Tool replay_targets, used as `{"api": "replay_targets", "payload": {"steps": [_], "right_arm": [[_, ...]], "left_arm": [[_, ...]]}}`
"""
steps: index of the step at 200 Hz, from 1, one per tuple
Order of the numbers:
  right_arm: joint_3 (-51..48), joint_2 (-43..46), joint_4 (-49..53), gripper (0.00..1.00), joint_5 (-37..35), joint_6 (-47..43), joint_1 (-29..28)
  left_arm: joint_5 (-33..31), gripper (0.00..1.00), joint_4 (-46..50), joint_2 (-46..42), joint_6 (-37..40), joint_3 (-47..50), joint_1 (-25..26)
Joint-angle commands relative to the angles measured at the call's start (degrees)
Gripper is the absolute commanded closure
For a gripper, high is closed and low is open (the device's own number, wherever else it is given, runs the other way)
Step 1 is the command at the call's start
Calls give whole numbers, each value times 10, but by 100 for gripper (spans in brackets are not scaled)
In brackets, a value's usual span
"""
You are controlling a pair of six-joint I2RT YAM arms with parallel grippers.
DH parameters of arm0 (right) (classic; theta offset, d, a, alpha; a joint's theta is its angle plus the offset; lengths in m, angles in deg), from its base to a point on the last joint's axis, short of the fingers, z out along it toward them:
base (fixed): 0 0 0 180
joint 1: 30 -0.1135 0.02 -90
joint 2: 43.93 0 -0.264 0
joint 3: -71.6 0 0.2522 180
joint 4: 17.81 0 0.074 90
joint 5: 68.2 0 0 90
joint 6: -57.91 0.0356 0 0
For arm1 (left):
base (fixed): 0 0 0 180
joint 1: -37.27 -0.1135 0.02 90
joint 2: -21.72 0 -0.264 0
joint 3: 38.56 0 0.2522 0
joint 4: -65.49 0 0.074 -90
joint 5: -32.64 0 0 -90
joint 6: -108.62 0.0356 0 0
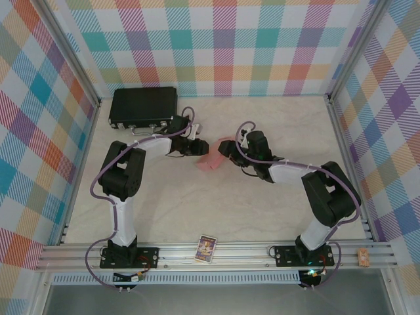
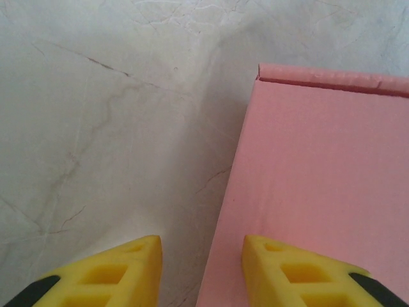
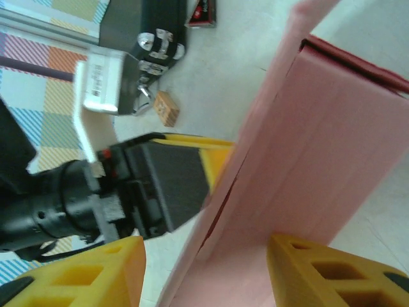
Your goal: Fold the paper box
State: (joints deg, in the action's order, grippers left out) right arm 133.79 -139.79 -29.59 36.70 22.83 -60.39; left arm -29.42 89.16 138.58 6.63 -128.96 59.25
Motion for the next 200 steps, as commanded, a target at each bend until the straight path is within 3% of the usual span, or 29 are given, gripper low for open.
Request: {"api": "replay_targets", "payload": {"steps": [1,60,89,171,200], "right_arm": [[29,-10,7,46,21,-18,-10],[76,-32,36,46,25,-32,-12],[98,-31,66,47,21,-39,-12],[122,48,237,47,-99,-140,-7],[131,31,258,46,-39,-168,19]], "left_arm": [[60,61,1,12,-9,16,10],[61,60,-3,11,-14,22,5],[31,59,-17,-2,-35,37,-6],[-71,53,-16,-105,-65,78,-19],[-70,46,-29,-148,-92,96,-19]]}}
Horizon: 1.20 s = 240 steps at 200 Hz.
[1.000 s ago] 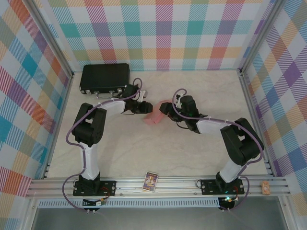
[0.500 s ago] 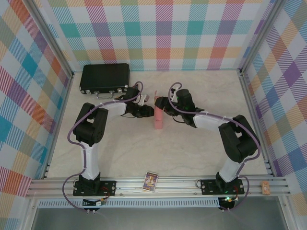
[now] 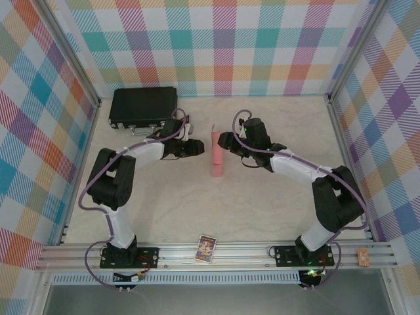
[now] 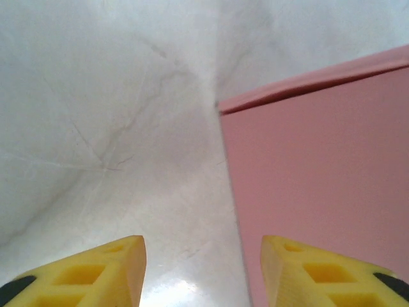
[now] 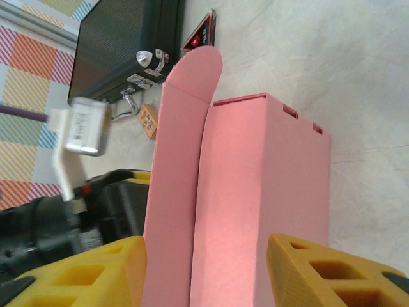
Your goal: Fold the paper box
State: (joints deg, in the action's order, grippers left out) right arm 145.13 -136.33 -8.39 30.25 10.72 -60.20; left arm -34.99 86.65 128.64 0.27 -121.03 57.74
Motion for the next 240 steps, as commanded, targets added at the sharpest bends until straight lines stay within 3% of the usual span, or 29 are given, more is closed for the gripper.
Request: {"api": "replay_targets", "payload": {"steps": [1,22,93,170,240], "right_arm": [[18,-5,46,46,28,-47,18],[34,-28,56,43,72,-70,25],[78,-102,66,41,125,-88,27],[83,-130,104,46,92,-79,25],[73,-126,108,52,61,-50,13]], "left_arm": [[-15,45,-4,-50,-30,17,-4],[-5,39,-28,-70,-58,35,-4],[62,38,-107,-75,-130,62,-4],[100,29,-116,-91,-125,54,-1],[107,20,-67,-89,-92,13,19]]}}
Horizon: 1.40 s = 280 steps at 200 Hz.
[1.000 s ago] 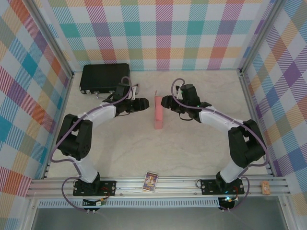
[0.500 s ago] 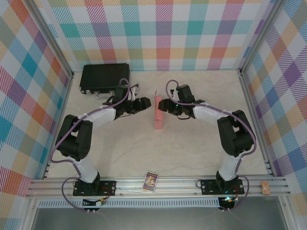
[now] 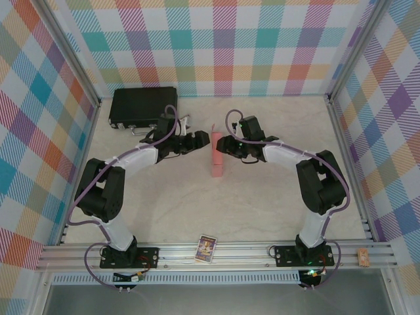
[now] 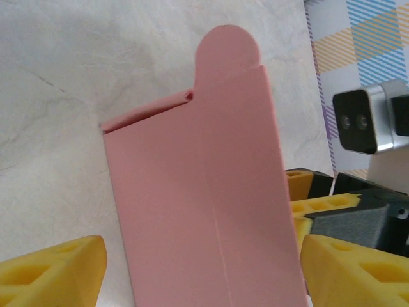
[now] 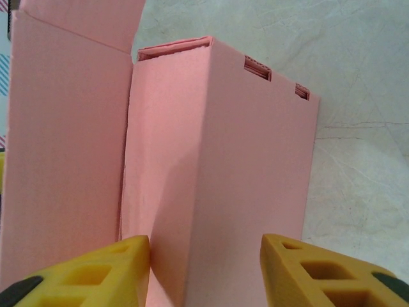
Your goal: Fold the paper box
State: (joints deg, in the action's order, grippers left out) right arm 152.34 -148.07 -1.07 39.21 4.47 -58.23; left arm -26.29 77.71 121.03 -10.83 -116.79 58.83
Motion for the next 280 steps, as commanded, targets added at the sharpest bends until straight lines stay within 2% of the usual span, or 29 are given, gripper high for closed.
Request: {"api": "replay_targets", "payload": {"steps": [1,23,44,70,98,126,146,203,246,280], "right_arm": [[0,-9,35,52,-29,13,-6],[-3,4,30,50,-34,17,-11],[-10,29,28,45,-50,21,-11],[-18,64,39,42,-76,16,-11],[-48,102,47,41,-96,5,-7],[-79,126,56,44,-108,-7,-3],[-104,124,62,52,-107,-6,-3],[-215,90,-148,59,-36,69,-15],[-217,41,-235,62,-36,118,-46],[-204,16,-257,62,-24,130,-56]], "left_arm": [[20,19,23,-12,19,-30,8],[15,14,56,-3,34,-56,19],[-44,9,111,-3,51,-80,35],[-82,6,139,2,54,-95,47],[-87,6,160,9,66,-115,61],[-97,6,196,25,77,-140,69],[-106,5,223,41,83,-161,74],[-128,7,305,84,119,-224,91],[-159,7,361,106,147,-259,102],[-184,9,412,128,180,-292,114]]}}
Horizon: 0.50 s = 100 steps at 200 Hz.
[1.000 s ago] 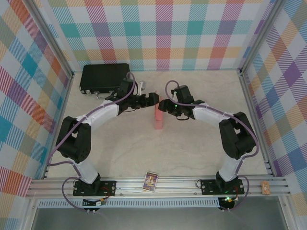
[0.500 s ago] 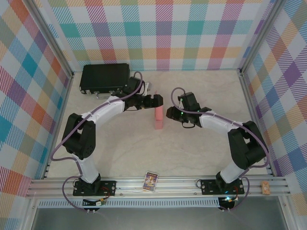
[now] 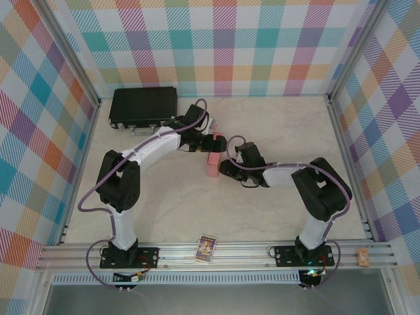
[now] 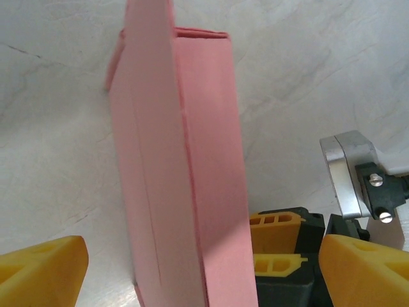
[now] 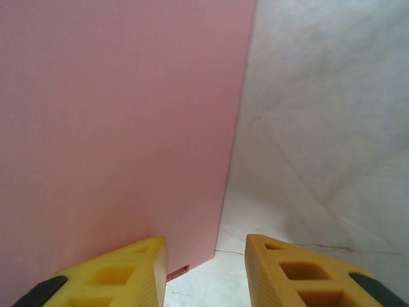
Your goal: Fold the paper box
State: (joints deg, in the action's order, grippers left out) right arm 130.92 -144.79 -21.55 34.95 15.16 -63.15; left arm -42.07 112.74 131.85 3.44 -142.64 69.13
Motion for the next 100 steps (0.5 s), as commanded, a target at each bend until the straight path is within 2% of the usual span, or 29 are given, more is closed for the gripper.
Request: {"api": "replay_targets", "payload": {"steps": [1,51,66,100], "right_arm": [[11,-17,-52,62,19,23,-7],[16,-10,-31,62,-3,15,-16],[11,5,-7,62,-23,4,-16],[-3,49,69,61,-69,-18,-6]], "left_arm": [[-27,9,63,19,38,-35,12],[-94,15,127,54,99,-85,36],[-126,20,146,67,115,-103,41],[-157,22,154,79,136,-113,50]]}}
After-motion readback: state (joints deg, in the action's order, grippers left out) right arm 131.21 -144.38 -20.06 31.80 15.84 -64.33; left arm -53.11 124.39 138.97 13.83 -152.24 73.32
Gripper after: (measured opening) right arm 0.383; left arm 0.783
